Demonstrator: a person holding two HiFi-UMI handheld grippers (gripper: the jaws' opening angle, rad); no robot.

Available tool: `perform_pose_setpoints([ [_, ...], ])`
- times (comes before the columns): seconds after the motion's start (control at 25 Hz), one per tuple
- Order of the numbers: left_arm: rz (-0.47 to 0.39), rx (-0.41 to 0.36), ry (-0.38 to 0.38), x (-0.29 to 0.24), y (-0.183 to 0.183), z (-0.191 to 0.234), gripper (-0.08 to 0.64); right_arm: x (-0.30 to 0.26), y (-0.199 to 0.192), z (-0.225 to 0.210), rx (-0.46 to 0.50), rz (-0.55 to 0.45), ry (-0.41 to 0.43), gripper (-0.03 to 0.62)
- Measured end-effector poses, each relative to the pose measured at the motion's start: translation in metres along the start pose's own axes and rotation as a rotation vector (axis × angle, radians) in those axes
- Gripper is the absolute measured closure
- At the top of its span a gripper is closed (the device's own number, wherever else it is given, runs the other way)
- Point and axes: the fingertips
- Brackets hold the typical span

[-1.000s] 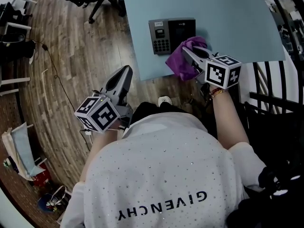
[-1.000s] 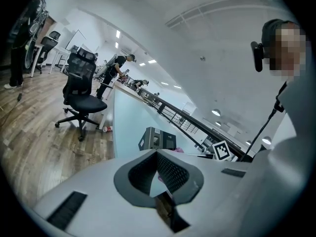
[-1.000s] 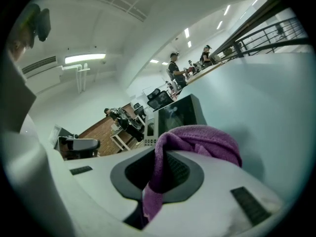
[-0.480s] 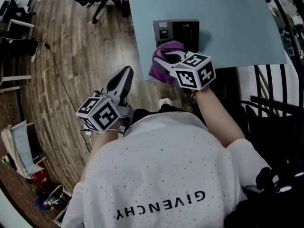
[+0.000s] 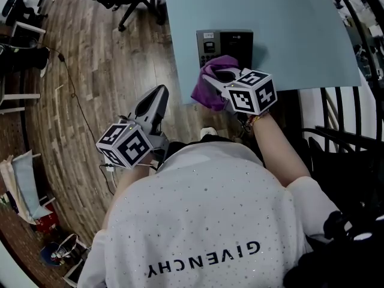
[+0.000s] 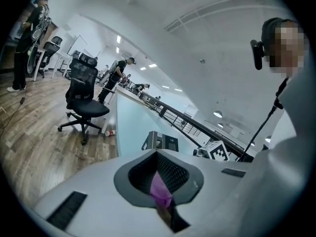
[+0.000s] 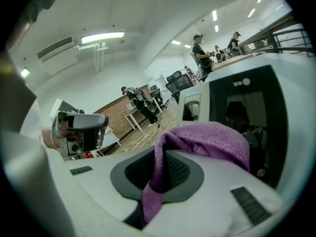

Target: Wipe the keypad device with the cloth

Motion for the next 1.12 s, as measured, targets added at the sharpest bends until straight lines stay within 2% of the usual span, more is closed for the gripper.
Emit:
perform_pose_setpoints([
  [0.48, 0.052, -0.032, 0.0, -0.01, -0.009, -0.004, 0.56, 0.037, -0.015, -0.034, -0.131, -0.06, -0.073, 0.565],
  [0.72, 0.08, -0.074, -0.005, -0.018, -0.012, -0.007, 0.56, 0.063, -0.016, -0.055, -0.185, -0.113, -0.148, 0.565],
  [0.92, 0.092, -0.067, -0.015, -0.023, -0.015, -0.007, 0.56, 0.089, -0.02, -0.076, -0.267, -0.183, -0.186, 0.565],
  [1.12, 0.079, -0.069, -0.032, -0.028, -0.01, -0.008, 0.56, 0.099, -0.022, -0.086, -0.263, -0.185, -0.197, 0.565],
])
Point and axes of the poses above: the fingertips, and each gripper's own axes: x backward along the fingers, z to its left, y out of its top, and after that the axes turned 10 degrees about x, right-handed
